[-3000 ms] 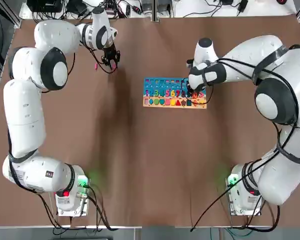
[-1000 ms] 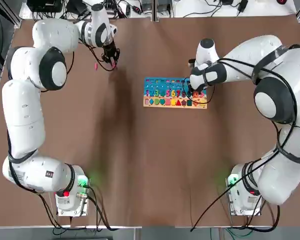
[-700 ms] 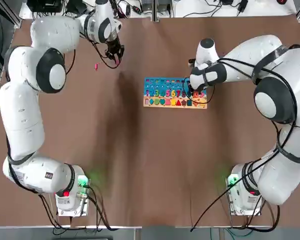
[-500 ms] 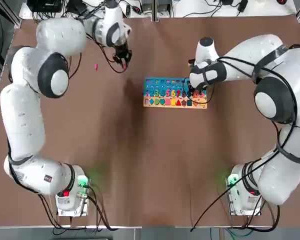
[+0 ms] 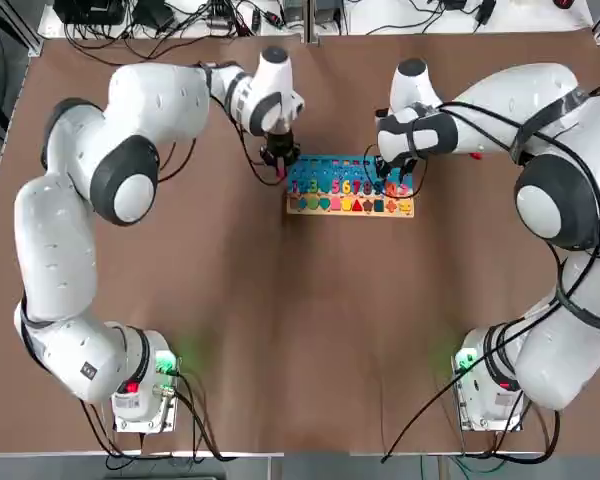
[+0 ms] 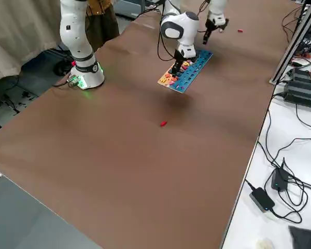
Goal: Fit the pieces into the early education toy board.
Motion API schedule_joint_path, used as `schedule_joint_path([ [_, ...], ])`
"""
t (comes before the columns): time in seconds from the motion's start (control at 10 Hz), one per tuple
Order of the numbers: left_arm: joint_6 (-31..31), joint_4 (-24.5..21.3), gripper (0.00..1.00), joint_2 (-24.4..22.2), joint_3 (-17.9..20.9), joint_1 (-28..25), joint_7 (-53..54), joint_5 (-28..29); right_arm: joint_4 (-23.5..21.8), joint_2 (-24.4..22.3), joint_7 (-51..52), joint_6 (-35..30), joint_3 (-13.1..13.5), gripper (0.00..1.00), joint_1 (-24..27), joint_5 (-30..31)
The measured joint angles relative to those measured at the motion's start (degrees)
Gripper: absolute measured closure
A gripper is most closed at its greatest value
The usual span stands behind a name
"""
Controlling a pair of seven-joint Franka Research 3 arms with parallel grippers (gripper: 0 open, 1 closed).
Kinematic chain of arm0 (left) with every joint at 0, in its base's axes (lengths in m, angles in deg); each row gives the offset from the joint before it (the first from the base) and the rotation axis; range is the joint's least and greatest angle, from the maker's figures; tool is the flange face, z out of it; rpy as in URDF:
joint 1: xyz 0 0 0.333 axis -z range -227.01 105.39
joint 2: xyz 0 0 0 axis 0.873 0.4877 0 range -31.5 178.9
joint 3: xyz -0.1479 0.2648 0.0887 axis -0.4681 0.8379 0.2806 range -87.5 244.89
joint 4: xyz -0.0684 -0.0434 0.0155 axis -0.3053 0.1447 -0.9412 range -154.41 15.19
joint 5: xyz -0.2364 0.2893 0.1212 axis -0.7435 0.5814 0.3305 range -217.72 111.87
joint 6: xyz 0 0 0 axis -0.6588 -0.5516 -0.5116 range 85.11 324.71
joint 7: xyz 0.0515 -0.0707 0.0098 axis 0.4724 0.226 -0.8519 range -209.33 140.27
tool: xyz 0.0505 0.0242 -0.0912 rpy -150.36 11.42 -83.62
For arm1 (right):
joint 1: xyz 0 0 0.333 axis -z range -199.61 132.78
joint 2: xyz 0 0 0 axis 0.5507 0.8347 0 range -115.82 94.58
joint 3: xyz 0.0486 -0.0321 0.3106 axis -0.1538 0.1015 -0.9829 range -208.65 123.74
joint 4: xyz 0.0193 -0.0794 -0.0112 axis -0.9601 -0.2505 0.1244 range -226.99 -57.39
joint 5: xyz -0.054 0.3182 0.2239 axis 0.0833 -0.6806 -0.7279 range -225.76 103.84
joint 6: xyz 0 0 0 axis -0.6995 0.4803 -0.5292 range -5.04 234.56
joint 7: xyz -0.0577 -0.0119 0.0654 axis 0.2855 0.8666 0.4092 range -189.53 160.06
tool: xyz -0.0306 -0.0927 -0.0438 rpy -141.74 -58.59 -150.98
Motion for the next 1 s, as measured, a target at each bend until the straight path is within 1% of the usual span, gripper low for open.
schedule_joint_path([
  [0.1, 1.35, -1.57, 0.74, -0.28, -1.31, 0.08, -0.76, 0.00, 0.50, -0.91, -0.10, -1.01, 0.78, 0.22, 1.13, 0.00],
  [0.2, 2.80, -3.46, 0.74, -0.91, -2.28, 0.14, -0.98, 0.00, 0.78, -2.28, 0.01, -1.85, 1.52, 0.09, 3.47, 0.00],
  [0.3, 4.48, -5.54, 0.74, -1.83, -2.99, 0.20, -1.00, 0.00, 0.95, -3.91, 0.94, -2.87, 1.94, 0.01, 6.67, 0.01],
  [0.5, 6.55, -8.78, 0.74, -3.33, -3.61, 0.58, -1.00, 0.00, 0.95, -6.41, 4.20, -4.12, 2.34, 0.01, 13.85, 0.02],
  [0.6, 7.00, -9.31, 0.74, -3.41, -3.61, 0.69, -1.00, 0.00, 0.94, -6.77, 6.41, -4.18, 2.41, 0.01, 17.66, 0.03],
  [0.8, 7.57, -9.27, 0.74, -3.33, -3.57, 0.71, -1.00, 0.00, 0.75, -6.71, 12.03, -3.74, 2.47, 0.01, 25.06, 0.03],
  [1.0, 7.64, -8.38, 0.74, -2.73, -3.59, 0.80, -1.00, 0.00, 0.39, -6.55, 16.90, -1.32, 2.45, 0.01, 29.59, 0.03],
])
